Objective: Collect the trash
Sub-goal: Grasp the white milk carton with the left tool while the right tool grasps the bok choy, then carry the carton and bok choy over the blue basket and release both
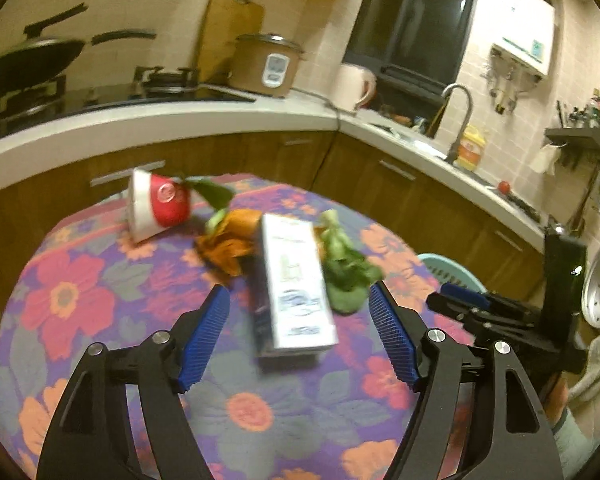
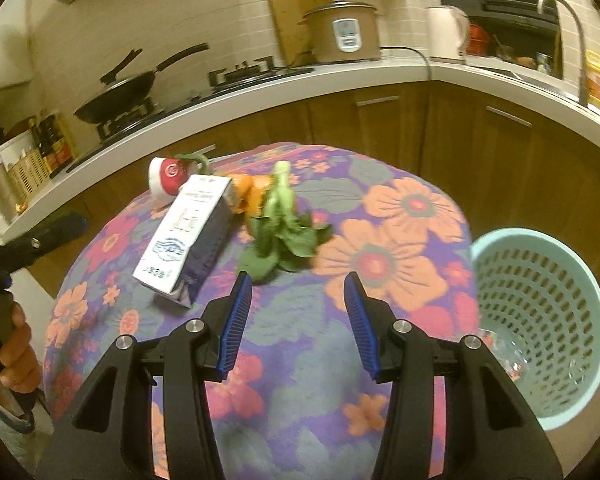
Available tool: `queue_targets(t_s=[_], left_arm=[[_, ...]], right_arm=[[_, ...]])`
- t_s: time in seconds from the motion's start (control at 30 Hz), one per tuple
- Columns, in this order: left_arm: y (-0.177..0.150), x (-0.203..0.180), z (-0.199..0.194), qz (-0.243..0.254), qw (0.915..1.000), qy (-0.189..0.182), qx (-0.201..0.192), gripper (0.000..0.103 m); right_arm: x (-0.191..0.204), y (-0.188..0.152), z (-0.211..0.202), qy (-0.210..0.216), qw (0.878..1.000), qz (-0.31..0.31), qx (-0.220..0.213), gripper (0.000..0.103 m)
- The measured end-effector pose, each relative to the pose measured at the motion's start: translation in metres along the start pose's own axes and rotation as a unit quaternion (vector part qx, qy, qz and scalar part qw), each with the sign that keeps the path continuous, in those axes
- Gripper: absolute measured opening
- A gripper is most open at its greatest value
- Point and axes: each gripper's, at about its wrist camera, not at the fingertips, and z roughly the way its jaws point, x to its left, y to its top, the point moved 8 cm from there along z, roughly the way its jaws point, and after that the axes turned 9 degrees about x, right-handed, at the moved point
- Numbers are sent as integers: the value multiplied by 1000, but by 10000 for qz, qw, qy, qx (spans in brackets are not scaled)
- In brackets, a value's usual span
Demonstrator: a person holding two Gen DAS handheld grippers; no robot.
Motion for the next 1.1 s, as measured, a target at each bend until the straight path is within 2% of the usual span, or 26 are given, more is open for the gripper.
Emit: queue_targets(t_s=[0.13,0.27,0.5,0.57,0.63,0.73,0.83,0.87,0.9,0.93,1.03,1.1], left_arm=[[-4,2,22,-25,9995,-31,322,71],[-8,-2,47,62,9981,236,565,75],[-6,2,83,-255,9953,499,788,75],[-5,3,88,-213,9936,745,819,75],[-5,4,92,-142,9921,928,832,72],[-8,3,97,-113,9911,957,923,57],[-9,1,96,-96,9911,1007,859,55],[-9,0,95,-95,9913,1008,842,55],[-9,-1,94,-89,9917,978,832,54],[-10,-3,92,-64,9923,926,816,53],[-10,-10,83,-5,9943,841,656,50],[-7,-15,76,-22,9959,733,525,50]], right_arm=[[11,10,17,-2,9999,-138,60,44],[8,30,38,-6,9997,-140,179,44],[1,53,80,-52,9985,-176,507,44],[1,52,93,8,9974,-155,703,45],[3,54,96,64,9971,-187,740,45],[8,53,101,58,9962,-294,819,49],[12,50,107,47,9945,-374,980,48],[13,49,107,35,9944,-404,972,45],[14,48,107,29,9941,-443,990,32],[16,45,109,40,9933,-496,1046,24],[18,45,102,59,9943,-533,919,14],[17,45,93,82,9957,-534,753,13]])
